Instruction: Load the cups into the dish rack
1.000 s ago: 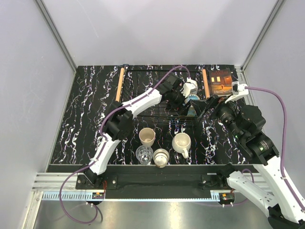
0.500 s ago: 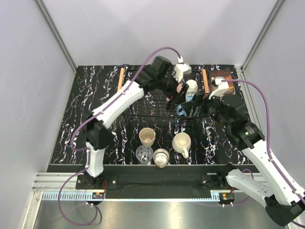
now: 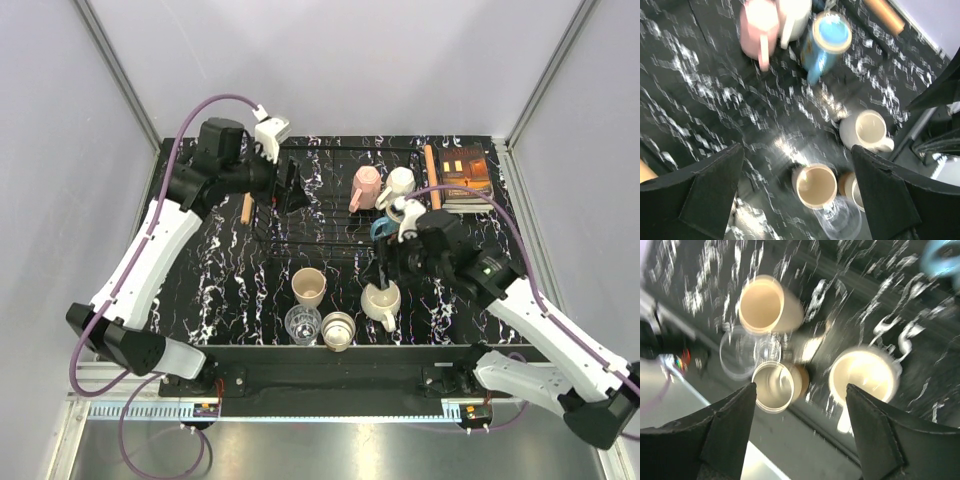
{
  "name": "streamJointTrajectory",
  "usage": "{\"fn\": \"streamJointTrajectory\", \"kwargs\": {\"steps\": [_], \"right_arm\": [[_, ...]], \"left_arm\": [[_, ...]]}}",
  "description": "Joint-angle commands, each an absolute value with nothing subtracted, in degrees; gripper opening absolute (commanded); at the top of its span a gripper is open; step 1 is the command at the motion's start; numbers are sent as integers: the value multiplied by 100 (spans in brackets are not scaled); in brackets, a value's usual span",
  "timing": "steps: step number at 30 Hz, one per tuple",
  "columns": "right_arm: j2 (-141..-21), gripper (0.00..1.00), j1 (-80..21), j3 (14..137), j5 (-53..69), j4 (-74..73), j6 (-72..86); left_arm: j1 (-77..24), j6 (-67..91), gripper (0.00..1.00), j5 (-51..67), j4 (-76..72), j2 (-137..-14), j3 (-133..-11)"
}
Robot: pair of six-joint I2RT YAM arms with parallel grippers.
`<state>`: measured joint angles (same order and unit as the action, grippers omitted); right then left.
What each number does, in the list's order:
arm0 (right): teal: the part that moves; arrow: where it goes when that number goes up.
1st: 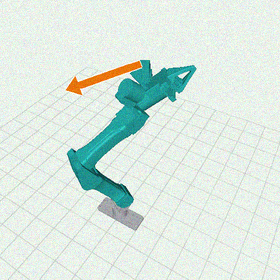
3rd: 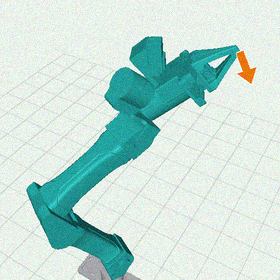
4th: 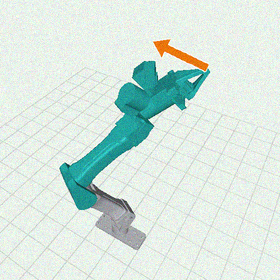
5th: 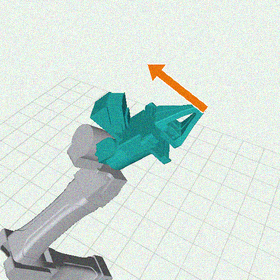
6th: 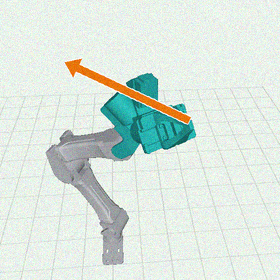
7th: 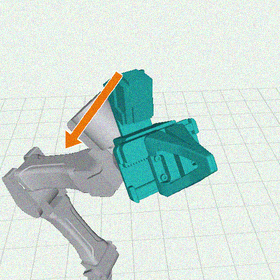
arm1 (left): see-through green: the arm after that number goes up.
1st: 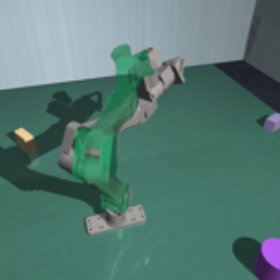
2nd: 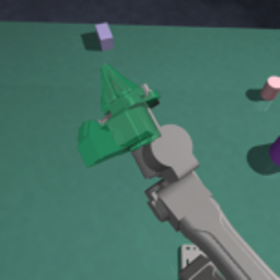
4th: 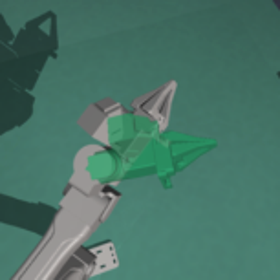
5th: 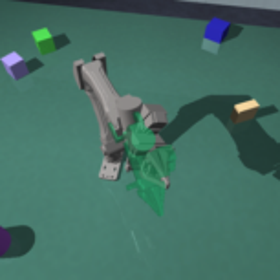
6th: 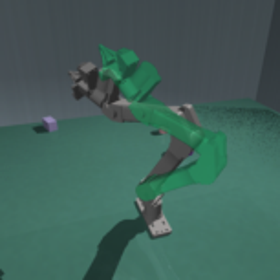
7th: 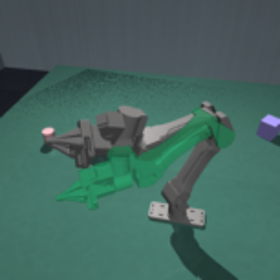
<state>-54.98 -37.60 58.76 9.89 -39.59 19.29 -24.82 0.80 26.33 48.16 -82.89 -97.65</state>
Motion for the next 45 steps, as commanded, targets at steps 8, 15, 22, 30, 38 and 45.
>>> {"fn": "streamJointTrajectory", "kwargs": {"steps": [8,15,22,30,38,45], "right_arm": [[-6266,59,-5132,5546,36,-4526,2048],[-6582,54,-5186,5467,-211,-4456,2145],[-7154,54,-5212,5458,-237,-3983,2048],[-7900,53,-5212,5520,-334,-3797,1889],[-8305,29,-5212,5405,-176,-3779,2127],[-8218,0,-5212,5712,-254,-4050,2206]], "left_arm": [[-2065,465,91,2953,4658,-7787,-8798],[-2065,624,91,3155,4570,-7690,-8833],[-2065,677,91,3287,4562,-7550,-8684],[-2065,659,91,3313,4544,-7322,-8675],[-2066,756,91,3454,4544,-7242,-8938],[-2065,703,91,3472,4597,-7268,-9360]]}}
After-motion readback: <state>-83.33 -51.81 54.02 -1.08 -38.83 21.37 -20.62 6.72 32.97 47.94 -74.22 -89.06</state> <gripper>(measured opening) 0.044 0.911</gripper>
